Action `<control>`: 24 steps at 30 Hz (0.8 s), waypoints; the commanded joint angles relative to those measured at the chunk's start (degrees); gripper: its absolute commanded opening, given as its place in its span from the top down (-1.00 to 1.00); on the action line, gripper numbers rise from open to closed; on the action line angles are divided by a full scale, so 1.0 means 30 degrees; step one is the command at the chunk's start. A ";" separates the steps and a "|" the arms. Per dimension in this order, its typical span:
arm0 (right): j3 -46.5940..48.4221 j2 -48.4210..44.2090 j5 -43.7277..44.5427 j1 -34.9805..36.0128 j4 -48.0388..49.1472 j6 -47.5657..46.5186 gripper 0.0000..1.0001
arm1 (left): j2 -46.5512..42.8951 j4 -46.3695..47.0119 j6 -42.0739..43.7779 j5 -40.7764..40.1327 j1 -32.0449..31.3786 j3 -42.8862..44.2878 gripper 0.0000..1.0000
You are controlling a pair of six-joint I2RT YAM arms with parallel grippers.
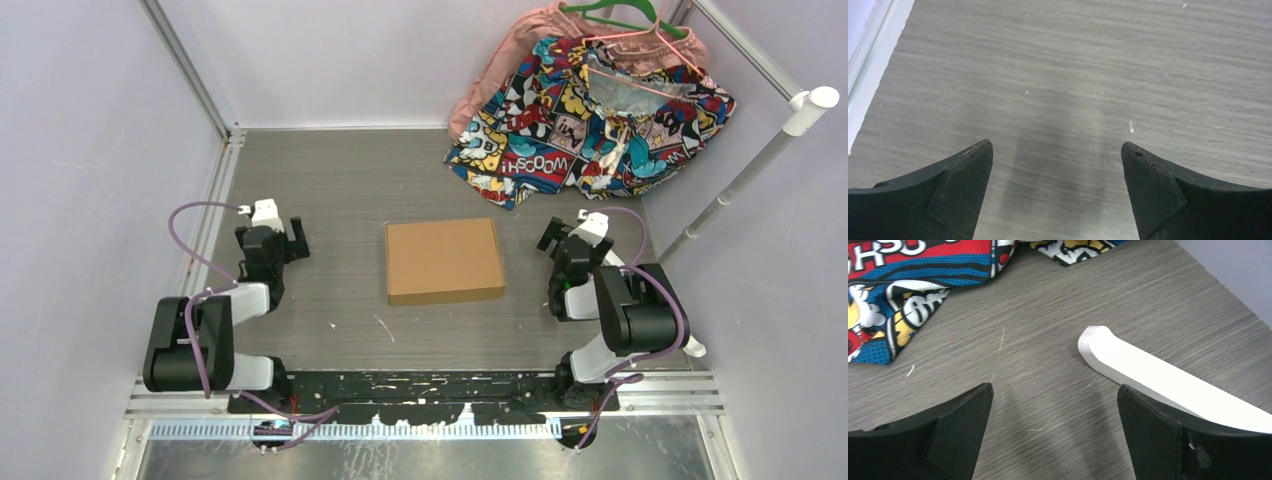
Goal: Fold the paper box
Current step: Reset both arms
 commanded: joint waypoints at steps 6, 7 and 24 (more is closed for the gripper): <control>-0.0173 -0.0120 -0.3899 -0.0049 0.2086 -0.0965 -0.99 | 0.3229 1.0219 0.1216 0.5404 0.0142 -0.1678 -0.99; -0.0182 -0.0163 -0.4079 -0.0022 0.2085 -0.1039 -0.99 | 0.3933 1.1647 0.1056 0.4886 0.0157 -0.1956 -0.99; 0.2107 0.0013 -0.2542 -0.0193 -0.1848 -0.0289 -1.00 | 0.3820 0.6817 0.1055 0.4855 0.0079 0.0397 -0.99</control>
